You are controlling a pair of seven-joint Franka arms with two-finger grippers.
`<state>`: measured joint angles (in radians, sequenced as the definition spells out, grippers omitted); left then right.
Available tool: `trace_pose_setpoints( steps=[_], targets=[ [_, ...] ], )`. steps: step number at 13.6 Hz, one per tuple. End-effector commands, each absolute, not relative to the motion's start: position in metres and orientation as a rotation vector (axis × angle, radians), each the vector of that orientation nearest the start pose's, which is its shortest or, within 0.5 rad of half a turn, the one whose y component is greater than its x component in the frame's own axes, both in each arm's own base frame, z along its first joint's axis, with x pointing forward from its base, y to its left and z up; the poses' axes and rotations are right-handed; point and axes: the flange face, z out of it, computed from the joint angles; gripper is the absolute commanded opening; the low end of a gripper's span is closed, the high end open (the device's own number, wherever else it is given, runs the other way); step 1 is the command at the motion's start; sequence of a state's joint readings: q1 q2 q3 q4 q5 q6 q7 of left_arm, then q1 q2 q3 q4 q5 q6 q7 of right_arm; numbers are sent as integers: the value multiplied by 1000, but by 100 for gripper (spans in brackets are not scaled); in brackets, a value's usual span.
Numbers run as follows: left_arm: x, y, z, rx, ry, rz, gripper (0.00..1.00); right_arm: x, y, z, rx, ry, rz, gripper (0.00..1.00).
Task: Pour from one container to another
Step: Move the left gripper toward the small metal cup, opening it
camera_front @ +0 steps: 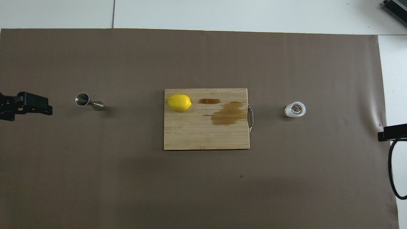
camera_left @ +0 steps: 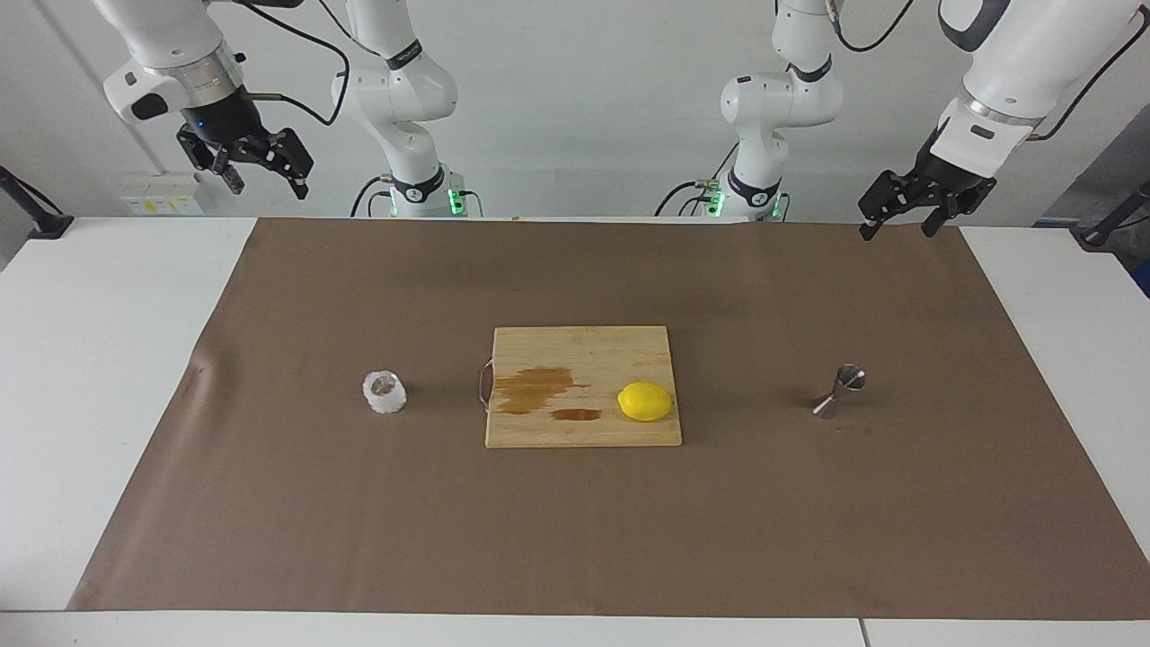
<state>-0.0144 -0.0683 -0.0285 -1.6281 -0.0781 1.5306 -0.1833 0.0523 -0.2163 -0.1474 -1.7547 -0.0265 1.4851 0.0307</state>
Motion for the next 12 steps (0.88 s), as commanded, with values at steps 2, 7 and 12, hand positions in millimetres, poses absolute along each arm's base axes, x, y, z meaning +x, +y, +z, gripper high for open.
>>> trace_pose_setpoints(
  steps=[2, 7, 12],
  targets=[
    [553, -7, 607, -3238, -548, 161, 100, 470, -57, 646, -3132, 175, 97, 100],
    [581, 32, 579, -3160, -1400, 259, 100, 471, -57, 645, -3132, 175, 100, 100],
    [597, 69, 529, -2868, -2079, 474, 100, 471, -57, 645, -3132, 175, 100, 100]
  ],
)
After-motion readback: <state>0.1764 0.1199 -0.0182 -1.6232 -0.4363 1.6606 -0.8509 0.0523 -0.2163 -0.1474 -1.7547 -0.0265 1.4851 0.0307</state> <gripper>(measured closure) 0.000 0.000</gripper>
